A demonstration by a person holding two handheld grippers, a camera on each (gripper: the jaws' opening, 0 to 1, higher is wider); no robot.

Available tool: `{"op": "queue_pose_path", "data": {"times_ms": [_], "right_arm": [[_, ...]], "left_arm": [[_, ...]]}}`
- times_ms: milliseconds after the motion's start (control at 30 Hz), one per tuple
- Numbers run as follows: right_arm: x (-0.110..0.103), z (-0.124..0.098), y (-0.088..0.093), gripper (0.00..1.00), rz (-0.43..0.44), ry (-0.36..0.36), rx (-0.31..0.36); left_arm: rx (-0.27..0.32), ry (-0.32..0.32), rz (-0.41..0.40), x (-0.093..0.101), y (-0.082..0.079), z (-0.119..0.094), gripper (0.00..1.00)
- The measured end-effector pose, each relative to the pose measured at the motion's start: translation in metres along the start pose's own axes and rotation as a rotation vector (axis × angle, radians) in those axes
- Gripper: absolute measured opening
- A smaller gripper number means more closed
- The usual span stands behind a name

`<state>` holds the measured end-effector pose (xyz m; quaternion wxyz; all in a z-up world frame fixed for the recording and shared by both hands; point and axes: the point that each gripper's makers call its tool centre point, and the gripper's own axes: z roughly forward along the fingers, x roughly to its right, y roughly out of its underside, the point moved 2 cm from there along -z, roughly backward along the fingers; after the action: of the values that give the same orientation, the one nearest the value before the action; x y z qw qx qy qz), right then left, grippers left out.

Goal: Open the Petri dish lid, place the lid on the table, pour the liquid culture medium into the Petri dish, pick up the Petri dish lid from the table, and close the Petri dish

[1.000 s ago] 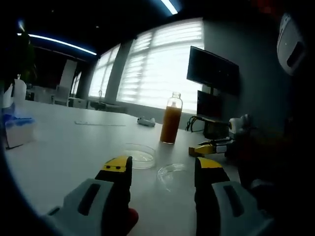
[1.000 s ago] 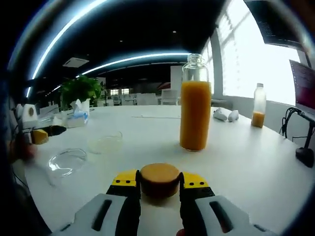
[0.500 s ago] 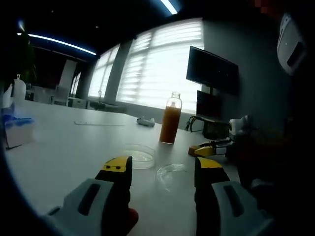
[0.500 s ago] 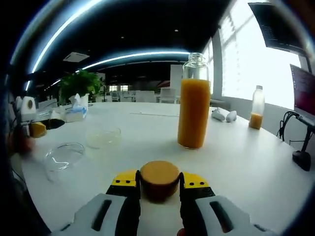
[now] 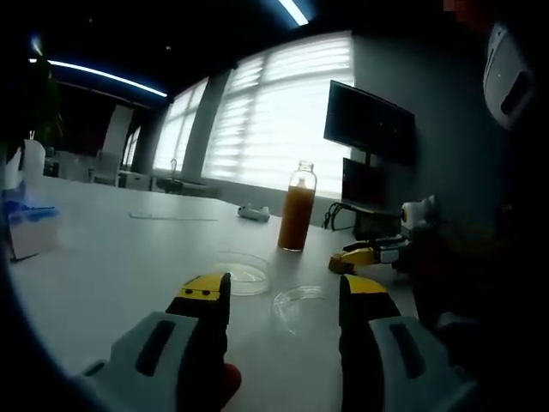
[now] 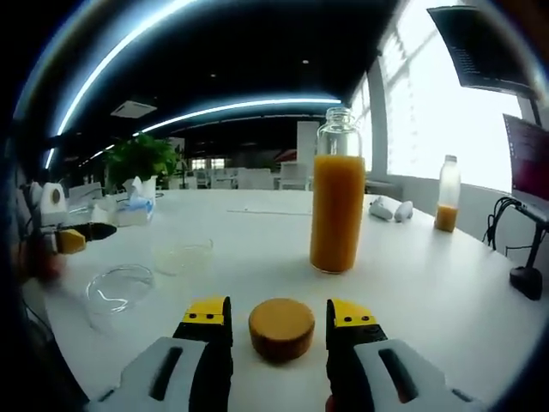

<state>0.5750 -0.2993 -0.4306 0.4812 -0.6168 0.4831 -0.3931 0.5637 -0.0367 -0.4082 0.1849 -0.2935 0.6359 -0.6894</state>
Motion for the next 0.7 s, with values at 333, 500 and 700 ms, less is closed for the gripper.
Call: {"op": "queue_pose_path", "data": {"times_ms": [333,500,700], "right_arm": [[0.011,0.004,-0.021,0.39,0.026,0.020,0.046],[0.018,0.007,-0.038,0.39,0.042,0.033,0.083],[0.024,0.016,-0.059,0.40,0.038,0.044,0.116]], "left_arm": [[0.001,-0.002,0.002,0.000,0.000,0.000,0.42],[0.000,-0.003,0.001,-0.001,0.000,0.000,0.42],[0.000,-0.005,-0.001,-0.001,0.000,0.000,0.42]]}}
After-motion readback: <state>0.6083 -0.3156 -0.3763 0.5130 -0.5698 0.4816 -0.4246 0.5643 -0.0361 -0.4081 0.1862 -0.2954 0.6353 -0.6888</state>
